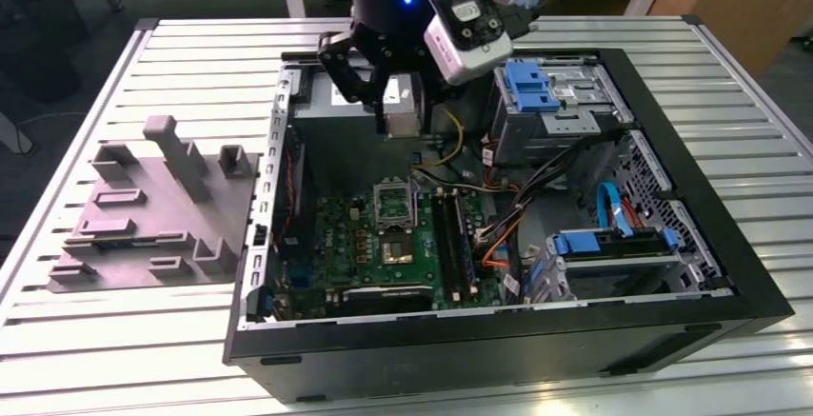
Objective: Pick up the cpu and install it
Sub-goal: 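Place the cpu into insertion slot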
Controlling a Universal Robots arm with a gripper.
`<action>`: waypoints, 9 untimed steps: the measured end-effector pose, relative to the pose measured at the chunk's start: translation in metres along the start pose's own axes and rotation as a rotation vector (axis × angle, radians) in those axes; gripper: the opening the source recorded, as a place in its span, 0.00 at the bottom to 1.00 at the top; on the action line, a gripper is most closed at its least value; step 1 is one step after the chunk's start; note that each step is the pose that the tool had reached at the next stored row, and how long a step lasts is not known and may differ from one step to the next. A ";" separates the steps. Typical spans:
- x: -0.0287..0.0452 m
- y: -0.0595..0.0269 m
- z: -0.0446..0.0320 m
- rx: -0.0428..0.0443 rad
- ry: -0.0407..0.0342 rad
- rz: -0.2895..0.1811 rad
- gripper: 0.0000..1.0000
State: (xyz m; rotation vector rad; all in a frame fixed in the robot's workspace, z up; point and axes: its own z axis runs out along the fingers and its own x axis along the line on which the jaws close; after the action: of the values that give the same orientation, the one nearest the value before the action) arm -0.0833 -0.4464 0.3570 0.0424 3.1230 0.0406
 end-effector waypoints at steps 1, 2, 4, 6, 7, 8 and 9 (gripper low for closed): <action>0.0001 -0.0005 0.0016 0.0005 -0.0002 0.000 0.47; 0.0002 -0.0007 0.0034 0.0007 -0.0001 0.000 0.47; 0.0000 -0.0009 0.0070 0.0009 0.0009 0.000 0.47; -0.0001 -0.0016 0.0106 0.0010 0.0027 0.000 0.47; 0.0000 -0.0021 0.0124 0.0010 0.0040 0.000 0.47; 0.0001 -0.0025 0.0142 0.0010 0.0041 0.000 0.47; 0.0001 -0.0027 0.0160 0.0010 0.0043 0.000 0.47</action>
State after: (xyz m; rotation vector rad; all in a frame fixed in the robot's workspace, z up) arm -0.0832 -0.4487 0.3409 0.0427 3.1274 0.0392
